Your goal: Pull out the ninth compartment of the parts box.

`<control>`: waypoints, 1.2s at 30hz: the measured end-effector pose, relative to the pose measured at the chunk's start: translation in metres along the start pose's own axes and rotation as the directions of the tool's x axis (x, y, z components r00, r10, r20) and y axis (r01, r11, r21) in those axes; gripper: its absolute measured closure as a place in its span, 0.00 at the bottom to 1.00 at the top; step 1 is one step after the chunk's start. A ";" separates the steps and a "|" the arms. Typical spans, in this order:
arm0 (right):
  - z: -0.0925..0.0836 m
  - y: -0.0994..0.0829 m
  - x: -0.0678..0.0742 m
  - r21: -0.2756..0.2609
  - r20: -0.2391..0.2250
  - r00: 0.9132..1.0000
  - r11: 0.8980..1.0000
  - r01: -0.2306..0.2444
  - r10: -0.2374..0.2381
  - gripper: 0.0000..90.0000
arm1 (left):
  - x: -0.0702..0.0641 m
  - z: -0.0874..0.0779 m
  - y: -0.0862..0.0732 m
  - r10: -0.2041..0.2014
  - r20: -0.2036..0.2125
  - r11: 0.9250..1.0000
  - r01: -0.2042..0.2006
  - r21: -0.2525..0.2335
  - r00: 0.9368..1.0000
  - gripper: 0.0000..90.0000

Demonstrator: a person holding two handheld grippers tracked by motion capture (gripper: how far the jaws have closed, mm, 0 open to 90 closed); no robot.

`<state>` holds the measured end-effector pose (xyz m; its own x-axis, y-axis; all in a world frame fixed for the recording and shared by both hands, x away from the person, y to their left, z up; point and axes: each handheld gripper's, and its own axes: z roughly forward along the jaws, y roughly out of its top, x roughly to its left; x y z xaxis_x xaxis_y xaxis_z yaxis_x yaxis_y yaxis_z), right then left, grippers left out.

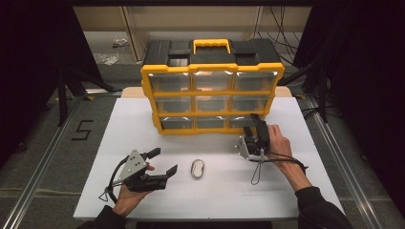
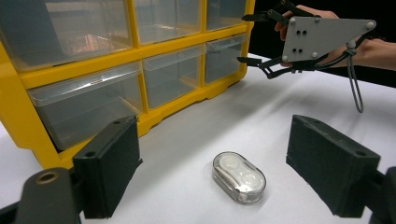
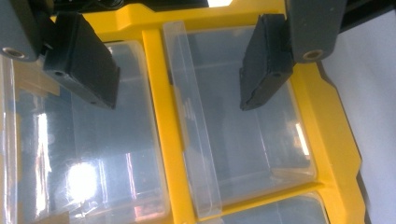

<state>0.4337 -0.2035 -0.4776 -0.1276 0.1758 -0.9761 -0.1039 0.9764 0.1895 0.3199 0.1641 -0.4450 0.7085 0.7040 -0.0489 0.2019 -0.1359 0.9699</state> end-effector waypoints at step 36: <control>0.017 -0.001 0.003 0.023 0.066 0.996 0.998 0.065 -0.066 0.53 | 0.000 0.001 0.000 -0.003 0.003 1.000 0.003 0.005 1.000 0.19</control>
<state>0.4503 -0.2018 -0.4827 -0.0547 0.1188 -0.9914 -0.0891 0.9883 0.1234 0.3205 0.1631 -0.4453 0.7098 0.7025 -0.0525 0.2071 -0.1369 0.9687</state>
